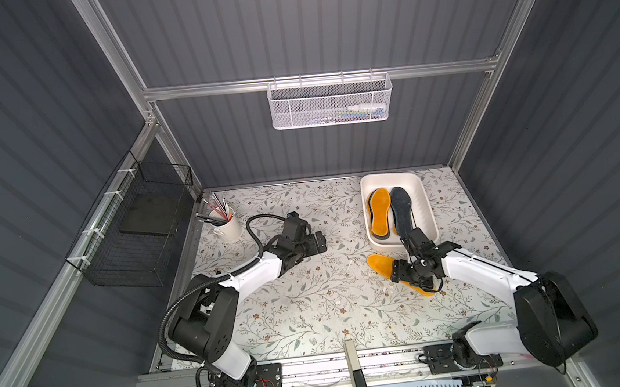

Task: Put the insoles into the storage box
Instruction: Move the insole to the center of the board.

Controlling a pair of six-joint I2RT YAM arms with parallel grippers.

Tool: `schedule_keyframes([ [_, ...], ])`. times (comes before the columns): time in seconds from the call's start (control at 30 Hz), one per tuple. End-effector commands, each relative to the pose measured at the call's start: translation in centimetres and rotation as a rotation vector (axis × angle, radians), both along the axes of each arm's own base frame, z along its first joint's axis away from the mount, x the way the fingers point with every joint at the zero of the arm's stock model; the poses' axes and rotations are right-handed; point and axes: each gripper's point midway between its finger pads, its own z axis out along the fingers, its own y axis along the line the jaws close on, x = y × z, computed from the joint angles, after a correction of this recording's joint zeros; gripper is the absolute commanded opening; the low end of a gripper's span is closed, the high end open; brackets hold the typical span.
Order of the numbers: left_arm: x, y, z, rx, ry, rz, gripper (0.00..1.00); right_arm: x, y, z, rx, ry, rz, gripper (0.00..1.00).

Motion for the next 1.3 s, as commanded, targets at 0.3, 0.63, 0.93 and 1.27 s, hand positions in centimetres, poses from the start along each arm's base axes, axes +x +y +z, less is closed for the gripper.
schedule_keyframes([
  [0.3, -0.8, 0.9, -0.1, 0.012, 0.005, 0.004, 1.00, -3.2, 3.1, -2.5, 0.096, 0.046, -0.018, 0.85],
  [0.63, -1.4, 1.9, -0.1, 0.034, 0.006, 0.023, 1.00, -2.4, 11.5, -0.3, 0.155, -0.065, 0.167, 0.86],
  [0.93, -3.1, 4.6, 0.6, 0.068, -0.024, 0.095, 1.00, -0.3, 12.6, 3.1, 0.056, -0.226, 0.445, 0.84],
  [1.27, -3.8, 4.7, -0.9, 0.060, 0.019, 0.103, 1.00, 1.6, 12.3, 4.1, -0.072, -0.333, 0.645, 0.84],
])
